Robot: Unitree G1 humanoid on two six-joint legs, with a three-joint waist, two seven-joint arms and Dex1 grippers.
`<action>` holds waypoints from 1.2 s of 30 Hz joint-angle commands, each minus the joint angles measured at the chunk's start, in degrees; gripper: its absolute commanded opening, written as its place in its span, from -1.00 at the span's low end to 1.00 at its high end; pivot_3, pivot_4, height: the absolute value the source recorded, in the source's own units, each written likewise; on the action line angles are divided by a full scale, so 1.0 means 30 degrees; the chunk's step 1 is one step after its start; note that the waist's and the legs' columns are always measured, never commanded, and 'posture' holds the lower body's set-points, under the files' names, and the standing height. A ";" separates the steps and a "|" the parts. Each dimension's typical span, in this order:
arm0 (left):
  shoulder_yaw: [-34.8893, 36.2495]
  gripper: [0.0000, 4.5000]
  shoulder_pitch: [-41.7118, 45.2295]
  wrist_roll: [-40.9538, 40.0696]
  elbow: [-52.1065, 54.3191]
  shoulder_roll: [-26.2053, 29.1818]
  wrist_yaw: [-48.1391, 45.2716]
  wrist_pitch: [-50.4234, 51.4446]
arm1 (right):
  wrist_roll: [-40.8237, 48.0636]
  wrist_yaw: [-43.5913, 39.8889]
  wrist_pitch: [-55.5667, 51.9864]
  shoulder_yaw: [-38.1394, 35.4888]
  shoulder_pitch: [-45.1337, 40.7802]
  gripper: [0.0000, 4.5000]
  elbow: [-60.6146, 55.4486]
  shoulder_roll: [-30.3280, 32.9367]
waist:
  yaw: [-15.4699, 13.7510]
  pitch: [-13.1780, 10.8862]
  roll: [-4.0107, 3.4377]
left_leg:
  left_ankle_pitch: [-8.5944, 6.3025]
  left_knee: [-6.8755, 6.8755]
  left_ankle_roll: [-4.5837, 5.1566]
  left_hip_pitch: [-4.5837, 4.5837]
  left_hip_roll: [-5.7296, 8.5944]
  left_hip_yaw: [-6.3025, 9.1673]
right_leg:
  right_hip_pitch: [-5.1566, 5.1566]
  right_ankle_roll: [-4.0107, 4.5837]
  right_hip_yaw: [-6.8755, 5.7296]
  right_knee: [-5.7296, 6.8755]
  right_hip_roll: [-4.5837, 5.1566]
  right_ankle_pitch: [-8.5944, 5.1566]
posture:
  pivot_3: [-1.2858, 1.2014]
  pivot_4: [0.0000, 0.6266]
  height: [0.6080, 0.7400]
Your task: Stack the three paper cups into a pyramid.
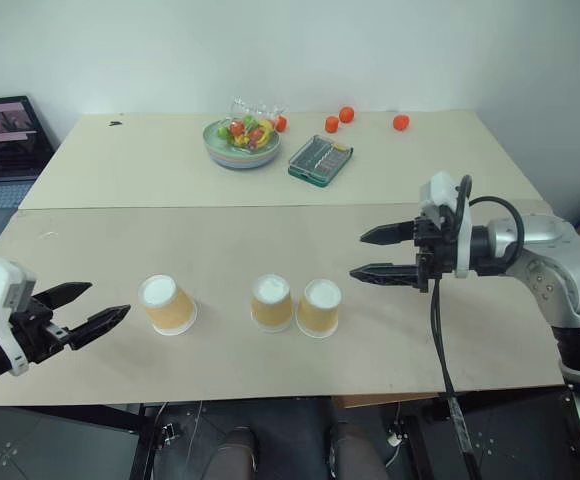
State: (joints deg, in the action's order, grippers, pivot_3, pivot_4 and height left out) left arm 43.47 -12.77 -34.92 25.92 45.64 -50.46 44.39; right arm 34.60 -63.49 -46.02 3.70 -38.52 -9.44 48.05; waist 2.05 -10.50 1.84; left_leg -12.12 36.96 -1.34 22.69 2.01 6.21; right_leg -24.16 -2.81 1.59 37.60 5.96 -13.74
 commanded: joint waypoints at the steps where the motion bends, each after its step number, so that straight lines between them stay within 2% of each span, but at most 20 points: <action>1: -0.0718 1.00 -0.0727 0.0933 0.0624 -0.0149 0.0033 -0.1877 | -0.0127 -0.0093 0.0481 -0.0319 -0.0471 0.96 -0.0363 -0.0040 | -0.0004 0.0000 -0.0001 | 0.0000 0.0001 0.0000 -0.0001 -0.0001 0.0000 | 0.0001 0.0001 0.0000 -0.0003 -0.0003 0.0000 | 0.03 -0.52 1.00; 15: -0.3169 1.00 -0.0450 0.1538 -0.0575 -0.0056 0.0102 -0.3743 | -0.0200 0.0341 0.0146 -0.0696 -0.0161 0.96 -0.1056 0.0018 | 0.0002 0.0000 -0.0001 | -0.0001 -0.0003 -0.0001 -0.0004 -0.0014 -0.0010 | -0.0002 0.0009 0.0010 -0.0004 -0.0025 0.0005 | 0.03 -0.52 1.00; 36: -0.6648 1.00 0.2320 0.2308 -0.2758 -0.0558 0.0724 -0.5623 | 0.0496 0.1290 -0.0778 -0.1748 0.0776 0.96 -0.2400 0.0721 | -0.0013 0.0000 0.0000 | -0.0001 -0.0002 0.0000 -0.0006 -0.0027 -0.0014 | 0.0000 0.0010 0.0021 -0.0006 -0.0049 0.0013 | 0.03 -0.52 1.00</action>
State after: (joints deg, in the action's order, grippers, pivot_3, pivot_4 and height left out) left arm 23.38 -6.83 -28.37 17.73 43.75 -48.36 29.01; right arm 35.07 -60.04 -48.05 1.18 -36.35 -14.64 49.26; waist 2.02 -10.50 1.84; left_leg -12.12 36.96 -1.35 22.68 1.93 6.17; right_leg -24.16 -2.78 1.66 37.58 5.81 -13.70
